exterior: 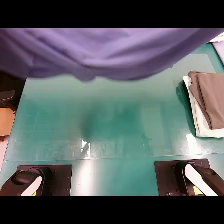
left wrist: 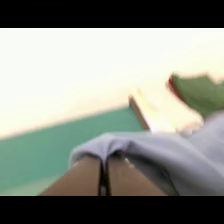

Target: Fold the shirts.

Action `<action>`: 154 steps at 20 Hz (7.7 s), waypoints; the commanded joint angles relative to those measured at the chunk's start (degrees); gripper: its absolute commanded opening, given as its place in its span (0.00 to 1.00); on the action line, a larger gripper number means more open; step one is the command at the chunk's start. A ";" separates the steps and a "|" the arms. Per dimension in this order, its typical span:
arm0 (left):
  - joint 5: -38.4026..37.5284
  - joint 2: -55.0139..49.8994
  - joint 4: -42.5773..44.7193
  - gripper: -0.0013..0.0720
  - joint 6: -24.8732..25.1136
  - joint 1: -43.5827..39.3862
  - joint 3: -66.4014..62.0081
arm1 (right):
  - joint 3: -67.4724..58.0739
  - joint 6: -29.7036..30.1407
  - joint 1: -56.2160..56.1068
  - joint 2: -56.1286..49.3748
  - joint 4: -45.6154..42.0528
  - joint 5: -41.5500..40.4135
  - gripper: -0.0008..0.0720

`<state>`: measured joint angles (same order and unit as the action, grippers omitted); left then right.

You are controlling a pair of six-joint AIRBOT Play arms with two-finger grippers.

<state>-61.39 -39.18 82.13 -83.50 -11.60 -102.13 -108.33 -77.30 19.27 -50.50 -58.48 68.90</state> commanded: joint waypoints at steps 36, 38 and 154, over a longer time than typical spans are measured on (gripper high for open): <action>-3.48 -21.11 -12.26 0.90 4.72 1.70 36.89 | 14.88 -2.19 -16.33 -12.41 -16.61 9.62 0.03; 3.67 -22.18 -11.02 0.90 -0.07 5.92 36.96 | 14.88 -2.19 -16.35 -12.61 -16.50 9.73 0.03; 0.70 -16.96 -30.05 0.05 11.96 19.80 59.06 | 80.24 -0.63 7.74 -6.93 -8.41 2.99 0.60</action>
<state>-60.66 -56.18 52.05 -71.55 8.16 -43.03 -29.98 -77.89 29.56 -57.41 -66.96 74.43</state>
